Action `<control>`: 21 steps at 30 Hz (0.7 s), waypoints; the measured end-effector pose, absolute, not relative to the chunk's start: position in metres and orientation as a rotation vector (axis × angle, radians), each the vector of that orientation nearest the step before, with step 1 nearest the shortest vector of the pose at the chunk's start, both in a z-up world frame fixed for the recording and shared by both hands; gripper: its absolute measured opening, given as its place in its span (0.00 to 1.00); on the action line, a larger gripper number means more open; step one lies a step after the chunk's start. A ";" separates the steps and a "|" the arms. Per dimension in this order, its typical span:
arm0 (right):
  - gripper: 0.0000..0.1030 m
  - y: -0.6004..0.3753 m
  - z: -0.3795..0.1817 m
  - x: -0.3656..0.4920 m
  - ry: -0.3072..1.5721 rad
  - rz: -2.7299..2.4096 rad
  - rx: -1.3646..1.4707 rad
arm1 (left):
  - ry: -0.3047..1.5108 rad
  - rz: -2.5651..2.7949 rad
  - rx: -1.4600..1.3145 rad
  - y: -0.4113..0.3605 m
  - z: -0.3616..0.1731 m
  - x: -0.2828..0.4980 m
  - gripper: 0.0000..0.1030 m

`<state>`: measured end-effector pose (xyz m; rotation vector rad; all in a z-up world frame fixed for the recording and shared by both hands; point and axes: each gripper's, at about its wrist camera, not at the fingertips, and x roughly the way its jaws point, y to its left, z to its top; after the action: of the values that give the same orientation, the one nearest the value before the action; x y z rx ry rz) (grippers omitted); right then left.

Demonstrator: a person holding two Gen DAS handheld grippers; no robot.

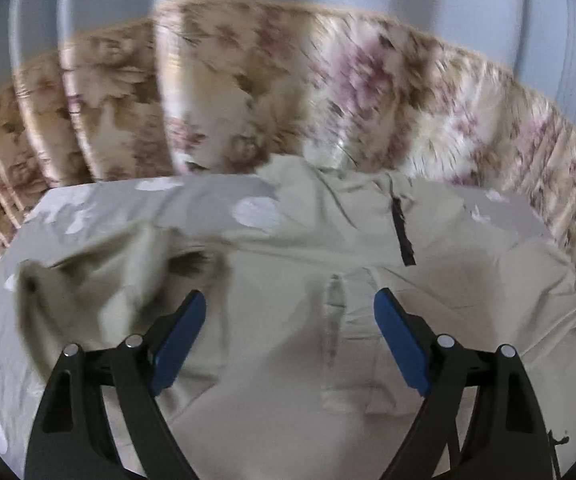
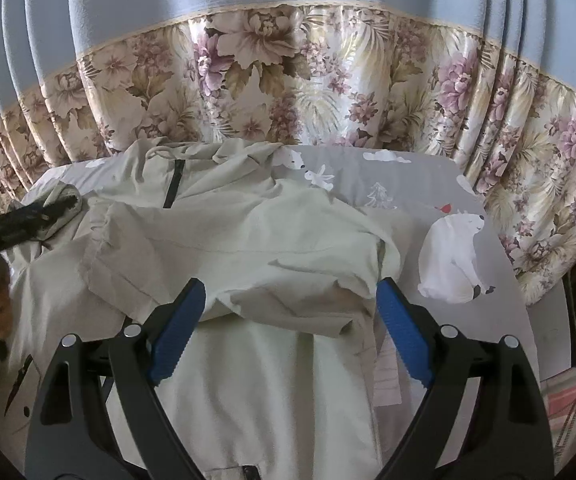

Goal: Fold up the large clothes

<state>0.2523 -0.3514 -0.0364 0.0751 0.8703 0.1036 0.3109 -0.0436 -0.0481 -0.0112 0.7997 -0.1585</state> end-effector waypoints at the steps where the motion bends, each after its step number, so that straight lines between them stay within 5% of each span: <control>1: 0.85 -0.353 -0.037 0.253 0.871 0.098 0.073 | 0.817 -0.153 -0.005 -0.051 -0.054 0.319 0.84; 5: 0.86 -0.363 -0.042 0.251 0.880 0.074 0.068 | 0.889 -0.181 -0.014 -0.063 -0.073 0.337 0.82; 6: 0.87 -0.366 -0.043 0.249 0.883 0.062 0.058 | 0.902 -0.195 -0.027 -0.064 -0.077 0.339 0.76; 8: 0.89 -0.373 -0.049 0.243 0.905 0.030 0.024 | 0.942 -0.241 -0.054 -0.067 -0.085 0.343 0.37; 16: 0.89 -0.393 -0.090 0.248 1.006 0.017 0.060 | 0.890 -0.265 -0.083 -0.061 -0.070 0.339 0.07; 18: 0.77 -0.388 -0.102 0.260 1.032 0.020 0.071 | 0.875 -0.272 -0.100 -0.060 -0.064 0.337 0.02; 19: 0.41 -0.386 -0.109 0.266 1.049 -0.005 0.053 | 0.861 -0.271 -0.100 -0.059 -0.061 0.335 0.00; 20: 0.17 -0.383 -0.114 0.271 1.064 -0.030 0.033 | 0.853 -0.268 -0.103 -0.058 -0.058 0.333 0.00; 21: 0.16 -0.383 -0.112 0.270 1.051 -0.059 0.031 | 0.840 -0.257 -0.107 -0.055 -0.056 0.332 0.00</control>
<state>0.2698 -0.3833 -0.1121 0.0309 1.0511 -0.0591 0.3318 -0.0553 -0.0555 -0.1074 0.8397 -0.2574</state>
